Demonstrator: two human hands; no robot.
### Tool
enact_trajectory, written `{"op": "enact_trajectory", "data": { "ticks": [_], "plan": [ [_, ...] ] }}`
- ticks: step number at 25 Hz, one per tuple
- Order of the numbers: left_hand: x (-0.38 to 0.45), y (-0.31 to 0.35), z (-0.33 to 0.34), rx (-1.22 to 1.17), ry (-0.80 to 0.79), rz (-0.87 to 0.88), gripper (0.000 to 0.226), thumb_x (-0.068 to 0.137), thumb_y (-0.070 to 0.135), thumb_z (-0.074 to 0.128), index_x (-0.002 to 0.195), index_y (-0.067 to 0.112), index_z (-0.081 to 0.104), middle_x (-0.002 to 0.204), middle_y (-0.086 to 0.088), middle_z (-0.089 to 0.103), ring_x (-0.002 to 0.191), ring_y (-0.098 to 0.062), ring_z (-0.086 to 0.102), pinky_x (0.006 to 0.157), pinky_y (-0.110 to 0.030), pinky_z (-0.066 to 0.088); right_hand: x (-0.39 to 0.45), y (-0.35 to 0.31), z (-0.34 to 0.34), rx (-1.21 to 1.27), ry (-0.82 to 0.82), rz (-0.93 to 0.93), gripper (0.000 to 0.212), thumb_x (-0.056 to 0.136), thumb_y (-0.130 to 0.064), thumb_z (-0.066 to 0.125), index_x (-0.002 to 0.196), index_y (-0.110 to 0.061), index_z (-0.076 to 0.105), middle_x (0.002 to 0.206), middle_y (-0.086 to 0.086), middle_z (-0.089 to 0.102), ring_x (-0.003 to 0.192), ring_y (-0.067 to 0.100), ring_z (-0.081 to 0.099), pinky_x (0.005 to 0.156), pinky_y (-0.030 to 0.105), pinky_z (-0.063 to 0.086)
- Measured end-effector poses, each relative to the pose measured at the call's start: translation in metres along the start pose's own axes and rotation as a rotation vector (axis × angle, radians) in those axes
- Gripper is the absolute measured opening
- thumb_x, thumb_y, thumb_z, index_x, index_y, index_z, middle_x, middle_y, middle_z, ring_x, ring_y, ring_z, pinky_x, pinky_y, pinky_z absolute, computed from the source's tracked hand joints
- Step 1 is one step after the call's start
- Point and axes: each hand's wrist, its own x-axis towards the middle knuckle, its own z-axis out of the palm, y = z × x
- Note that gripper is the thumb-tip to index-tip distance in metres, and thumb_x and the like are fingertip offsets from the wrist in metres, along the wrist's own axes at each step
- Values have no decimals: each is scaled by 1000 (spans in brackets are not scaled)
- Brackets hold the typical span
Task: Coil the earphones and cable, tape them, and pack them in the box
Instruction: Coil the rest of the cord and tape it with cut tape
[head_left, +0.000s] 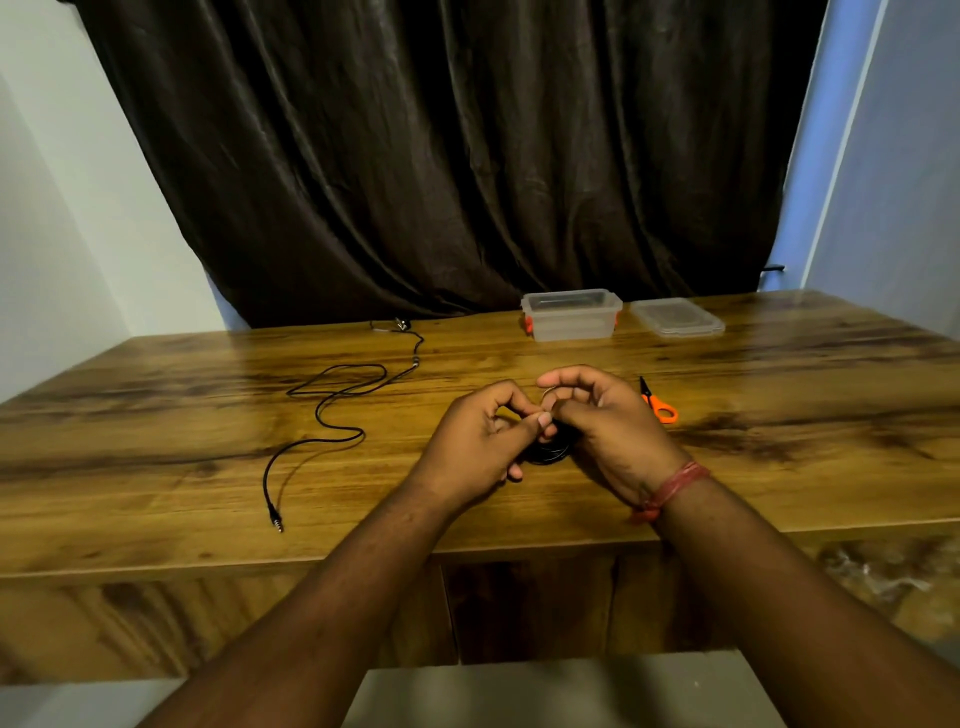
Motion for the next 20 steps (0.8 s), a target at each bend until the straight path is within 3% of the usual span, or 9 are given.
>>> {"op": "enact_trajectory", "data": {
  "ticks": [6,11,13,17,20],
  "plan": [
    [4,-4,-1,-125,26,-51,13,93,22,66,85,20,56,84,-15,75,37,-11,52,45,-27,35,-3,0,2,-90,-62,-104,26,95,3,55,120,-5,56,79,2,61,75,18,58,79,33,50],
    [6,-3,-3,-181,25,-72,15,94,16,64,107,12,58,104,-16,64,37,-4,49,37,-24,44,-4,0,3,-194,-71,-147,34,95,1,56,125,-13,54,84,-1,64,82,16,61,81,34,53],
    [7,-4,-3,-160,15,-86,14,94,17,64,106,10,61,108,-20,62,36,-4,48,40,-25,48,-4,0,2,-228,-73,-157,41,91,3,61,126,-16,53,89,0,65,84,14,63,76,29,55],
    [10,-8,-4,-158,31,-95,8,93,17,65,94,9,64,99,-24,62,36,-3,47,39,-24,47,-4,1,1,-274,-74,-201,42,87,1,67,123,-19,54,90,1,65,82,9,62,74,25,52],
    [12,-12,-6,-198,36,-100,7,94,15,64,87,15,64,85,-13,64,37,-4,46,40,-25,45,-3,2,0,-316,-91,-229,42,87,1,68,121,-20,56,93,2,62,81,8,58,73,24,50]
  ]
}}
